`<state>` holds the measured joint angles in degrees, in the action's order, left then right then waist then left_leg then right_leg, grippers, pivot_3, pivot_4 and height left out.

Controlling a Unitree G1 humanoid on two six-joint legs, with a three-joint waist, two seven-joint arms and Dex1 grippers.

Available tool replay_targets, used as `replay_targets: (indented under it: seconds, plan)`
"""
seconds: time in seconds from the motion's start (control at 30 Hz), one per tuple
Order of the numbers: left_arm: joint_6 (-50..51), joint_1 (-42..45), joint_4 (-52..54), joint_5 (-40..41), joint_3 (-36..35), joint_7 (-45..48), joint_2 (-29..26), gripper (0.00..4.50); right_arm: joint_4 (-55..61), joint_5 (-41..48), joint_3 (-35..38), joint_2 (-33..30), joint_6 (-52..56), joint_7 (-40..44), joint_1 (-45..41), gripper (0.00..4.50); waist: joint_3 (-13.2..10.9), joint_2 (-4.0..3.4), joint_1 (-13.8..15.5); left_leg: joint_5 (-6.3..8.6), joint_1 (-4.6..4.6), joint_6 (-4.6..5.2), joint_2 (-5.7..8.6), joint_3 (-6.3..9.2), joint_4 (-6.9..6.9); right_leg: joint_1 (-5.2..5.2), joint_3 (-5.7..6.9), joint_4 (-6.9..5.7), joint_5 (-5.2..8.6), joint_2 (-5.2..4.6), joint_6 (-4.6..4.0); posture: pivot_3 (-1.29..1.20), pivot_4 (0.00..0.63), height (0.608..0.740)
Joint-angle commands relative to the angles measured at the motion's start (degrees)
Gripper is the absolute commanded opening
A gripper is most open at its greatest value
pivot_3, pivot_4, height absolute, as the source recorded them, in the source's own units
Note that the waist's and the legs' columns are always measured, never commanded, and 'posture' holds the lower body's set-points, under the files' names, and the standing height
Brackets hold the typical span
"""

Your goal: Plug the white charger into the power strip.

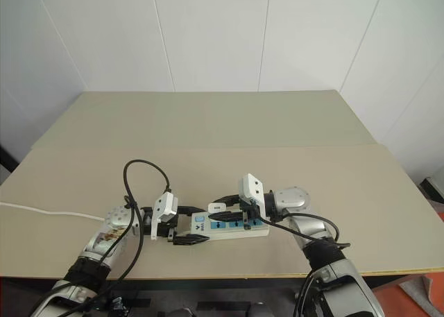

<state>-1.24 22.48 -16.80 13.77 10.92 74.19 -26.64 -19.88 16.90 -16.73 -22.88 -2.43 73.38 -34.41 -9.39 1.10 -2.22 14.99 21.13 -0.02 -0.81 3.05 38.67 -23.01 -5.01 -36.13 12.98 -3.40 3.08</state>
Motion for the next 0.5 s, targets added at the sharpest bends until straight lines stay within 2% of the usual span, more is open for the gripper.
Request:
replay_targets:
  seconds: [0.03, 0.5]
  plan:
    - [0.06, -1.02, -0.7, -0.73, 1.18, 1.55, -0.97, 3.29, -3.03, -4.43, -0.35, -0.94, 1.81, -2.21, -0.43, 1.16, 0.01, 0.0, -0.1, 0.0, -0.01, 0.0, 0.0, 0.0, 0.0, 0.0, 0.0, 0.0, 0.0, 0.01, 0.0, 0.0, 0.15, 0.74]
    - [-0.26, -1.23, -0.98, -1.04, 1.28, 1.41, -1.11, 3.29, -4.25, -5.72, -0.38, -2.83, -0.68, -2.78, 1.76, 1.16, 0.19, -0.01, -0.26, 0.0, -0.08, 0.0, -0.02, 0.0, -0.06, 0.06, 0.0, 0.03, -0.01, 0.02, -0.01, 0.0, 0.15, 0.74]
